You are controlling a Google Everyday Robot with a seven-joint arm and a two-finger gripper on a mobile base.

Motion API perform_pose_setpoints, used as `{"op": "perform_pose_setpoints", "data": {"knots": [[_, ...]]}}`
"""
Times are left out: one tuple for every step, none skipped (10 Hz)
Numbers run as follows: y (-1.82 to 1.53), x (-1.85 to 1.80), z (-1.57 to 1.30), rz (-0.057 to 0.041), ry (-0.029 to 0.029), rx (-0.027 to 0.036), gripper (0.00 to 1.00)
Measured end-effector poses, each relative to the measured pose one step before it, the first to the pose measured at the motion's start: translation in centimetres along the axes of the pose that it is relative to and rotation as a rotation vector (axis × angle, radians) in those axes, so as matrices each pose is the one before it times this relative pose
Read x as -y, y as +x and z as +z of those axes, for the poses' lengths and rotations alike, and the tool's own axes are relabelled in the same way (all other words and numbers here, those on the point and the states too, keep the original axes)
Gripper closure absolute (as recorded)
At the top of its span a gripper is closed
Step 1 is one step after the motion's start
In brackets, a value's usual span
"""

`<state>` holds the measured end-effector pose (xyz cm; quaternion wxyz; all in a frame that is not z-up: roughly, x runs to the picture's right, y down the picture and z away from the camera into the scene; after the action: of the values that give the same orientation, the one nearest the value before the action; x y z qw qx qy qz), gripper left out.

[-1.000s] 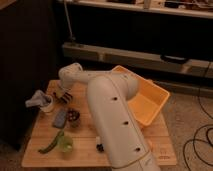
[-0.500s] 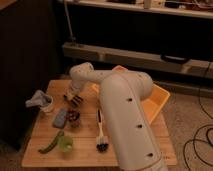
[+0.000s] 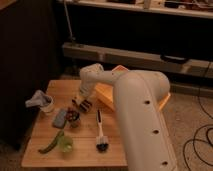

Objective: Wipe table surface with eraser

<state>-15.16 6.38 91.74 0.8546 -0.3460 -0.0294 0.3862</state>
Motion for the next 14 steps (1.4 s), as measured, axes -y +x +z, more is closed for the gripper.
{"op": "perform_pose_setpoints", "data": {"knots": [[-0.196,-1.728,-0.515,-0.04273,0.00248,0.00326,1.00],[-0.317,-2.260,-0.471,-0.04866,0.00210,0.00366,1.00],[-0.350,-2.118,-0.479,-0.04505,0.00388,0.00311,1.00],[-0.227,-1.377,-0.240,-0.02953,0.00192,0.00134,1.00],[-0.697,-2.041,-0.007,-0.03753,-0.00337,0.00285,1.00],[-0.709,-1.145,0.466,-0.01793,-0.00587,0.00392,1.00],[-0.960,-0.588,0.418,-0.00521,-0.00369,0.00998,1.00],[-1.243,-0.205,0.619,-0.00124,-0.00191,0.01205,1.00],[-1.133,0.164,0.347,0.00699,-0.00444,0.01624,1.00],[-0.901,0.917,0.240,0.01094,-0.00004,0.01545,1.00],[-0.887,1.464,-0.013,0.02033,0.00018,0.01792,1.00],[-1.000,2.062,-0.124,0.02990,-0.00379,0.02067,1.00],[-0.584,2.048,-0.064,0.03042,-0.00282,0.01361,1.00],[-0.474,1.944,-0.164,0.03304,-0.00296,0.01354,1.00]]}}
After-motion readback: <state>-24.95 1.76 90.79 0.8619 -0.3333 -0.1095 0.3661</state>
